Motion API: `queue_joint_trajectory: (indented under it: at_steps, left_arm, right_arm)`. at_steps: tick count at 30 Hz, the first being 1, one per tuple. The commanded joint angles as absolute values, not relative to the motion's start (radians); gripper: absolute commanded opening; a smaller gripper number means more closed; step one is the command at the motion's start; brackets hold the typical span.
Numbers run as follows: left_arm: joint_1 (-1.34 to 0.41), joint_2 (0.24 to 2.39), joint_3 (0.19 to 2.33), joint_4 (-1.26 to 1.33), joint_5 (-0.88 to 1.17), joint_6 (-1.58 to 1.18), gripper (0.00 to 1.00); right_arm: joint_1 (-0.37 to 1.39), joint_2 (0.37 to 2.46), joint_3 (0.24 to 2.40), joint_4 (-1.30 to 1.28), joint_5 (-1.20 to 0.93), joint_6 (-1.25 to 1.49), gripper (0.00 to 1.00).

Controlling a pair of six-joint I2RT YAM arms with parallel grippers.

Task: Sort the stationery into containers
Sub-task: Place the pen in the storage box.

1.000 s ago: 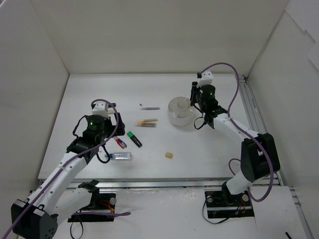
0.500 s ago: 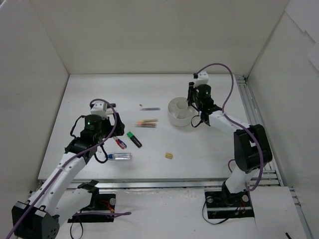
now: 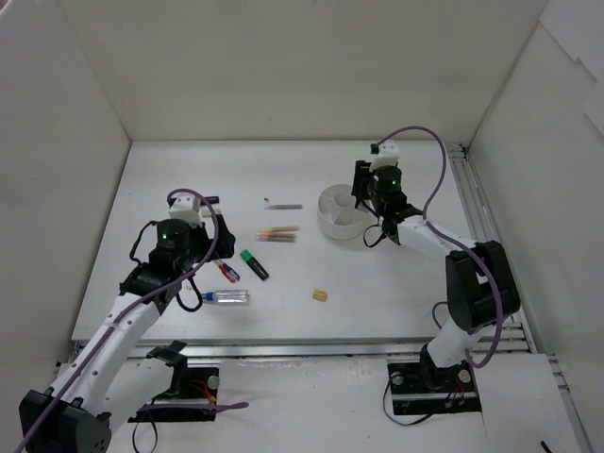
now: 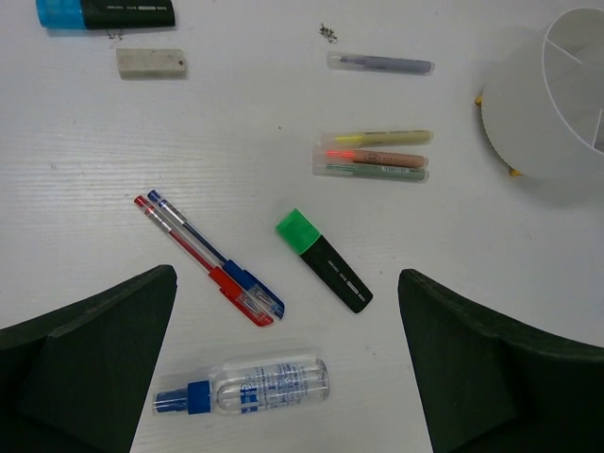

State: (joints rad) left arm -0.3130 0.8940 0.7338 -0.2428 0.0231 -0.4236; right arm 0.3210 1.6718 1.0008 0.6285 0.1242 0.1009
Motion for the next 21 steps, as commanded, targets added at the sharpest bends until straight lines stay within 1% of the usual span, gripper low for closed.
queue_joint_trajectory:
  at_steps: [1,2,5,6,7,8,9,12,16,18,21]
  left_arm:
    - [-0.307,0.862,0.750,-0.219,0.032,-0.426,0.99]
    - [-0.307,0.859,0.752,-0.225,0.031,-0.431,1.00]
    - [-0.307,0.865,0.762,-0.242,0.025,-0.443,0.99]
    - [-0.307,0.870,0.765,-0.248,0.025,-0.445,0.99]
    - [-0.307,0.882,0.776,-0.253,0.026,-0.443,0.99]
    - [-0.307,0.888,0.779,-0.255,0.032,-0.442,0.99]
    - [-0.307,0.897,0.782,-0.247,0.038,-0.428,0.99]
    - [-0.276,0.937,0.804,-0.230,0.077,-0.439,0.99]
    - [-0.224,1.038,0.871,-0.271,0.136,-0.466,0.99]
    - [-0.224,1.080,0.903,-0.305,0.127,-0.471,0.99]
    - [-0.224,1.089,0.902,-0.314,0.095,-0.509,0.99]
  right_arm:
    - [0.313,1.556,1.000,0.713,0.164,0.118,0.52]
    - [0.316,1.545,0.997,0.709,0.164,0.121,0.54]
    - [0.316,1.471,0.983,0.674,0.146,0.143,0.64]
    - [0.316,1.456,0.985,0.632,0.137,0.147,0.72]
    - [0.316,1.434,0.988,0.600,0.129,0.156,0.83]
    - [0.322,1.401,0.995,0.556,0.118,0.160,0.98]
    - [0.325,1.387,1.020,0.461,0.112,0.163,0.98]
    - [0.366,1.336,1.042,0.317,0.115,0.161,0.98]
    - [0.417,1.253,0.988,0.249,0.097,0.170,0.98]
    - [0.442,1.217,0.971,0.189,0.060,0.146,0.98]
    - [0.518,1.218,1.005,0.091,0.040,0.094,0.98]
